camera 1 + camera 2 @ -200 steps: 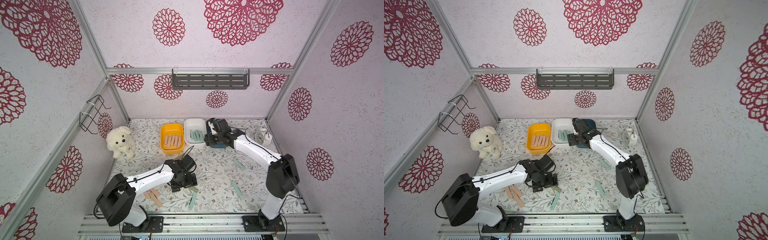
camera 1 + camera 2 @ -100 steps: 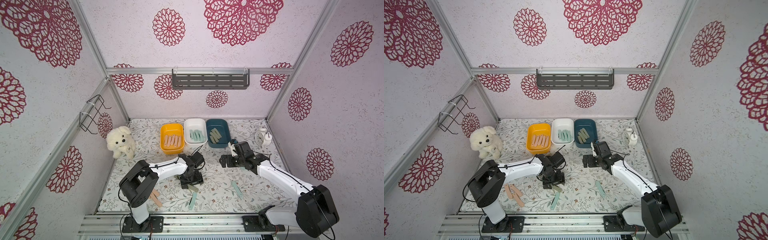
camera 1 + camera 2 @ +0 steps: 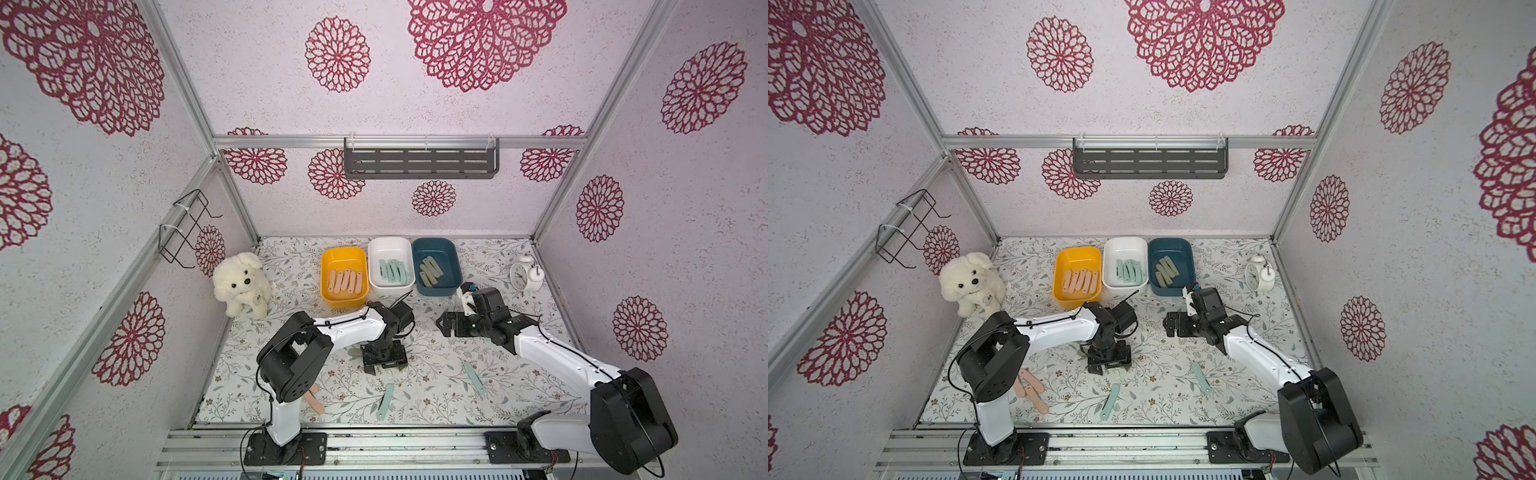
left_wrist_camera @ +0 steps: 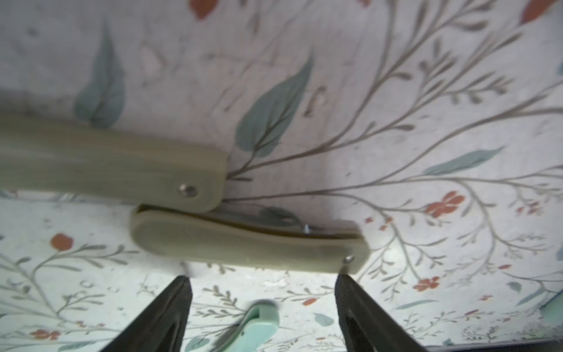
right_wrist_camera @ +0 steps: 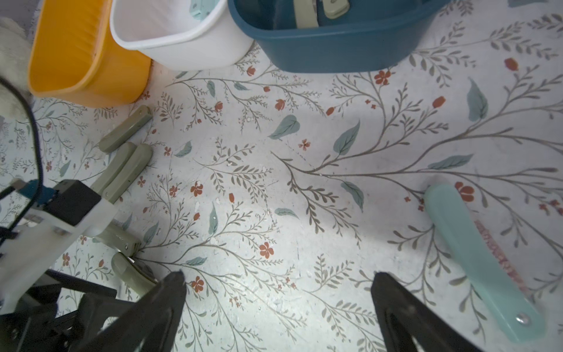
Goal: Place the fruit knives into the storage box by color
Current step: Pick up the fruit knife from the center of the board.
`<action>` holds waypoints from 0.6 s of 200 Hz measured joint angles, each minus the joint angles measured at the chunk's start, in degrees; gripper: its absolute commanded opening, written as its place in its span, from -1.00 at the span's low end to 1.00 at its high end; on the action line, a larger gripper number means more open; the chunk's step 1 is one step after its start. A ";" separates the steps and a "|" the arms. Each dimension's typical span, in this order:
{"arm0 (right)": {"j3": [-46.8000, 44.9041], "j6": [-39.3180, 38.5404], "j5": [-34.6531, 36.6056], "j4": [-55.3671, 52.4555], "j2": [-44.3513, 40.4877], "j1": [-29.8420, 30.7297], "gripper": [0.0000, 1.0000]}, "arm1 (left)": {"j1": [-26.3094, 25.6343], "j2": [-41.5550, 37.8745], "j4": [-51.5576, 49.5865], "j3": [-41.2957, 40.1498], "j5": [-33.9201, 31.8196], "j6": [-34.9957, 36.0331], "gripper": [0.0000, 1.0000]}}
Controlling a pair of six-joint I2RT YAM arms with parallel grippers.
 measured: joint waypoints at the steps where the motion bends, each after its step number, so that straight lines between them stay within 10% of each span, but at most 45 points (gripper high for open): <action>1: 0.00 0.00 -0.04 0.07 0.07 0.00 0.99 | 0.00 -0.04 -0.02 -0.09 0.00 -0.02 0.71; 120: 0.72 -0.15 -1.88 0.44 0.98 -2.10 0.99 | 3.28 15.02 -6.56 21.11 -0.02 10.38 0.99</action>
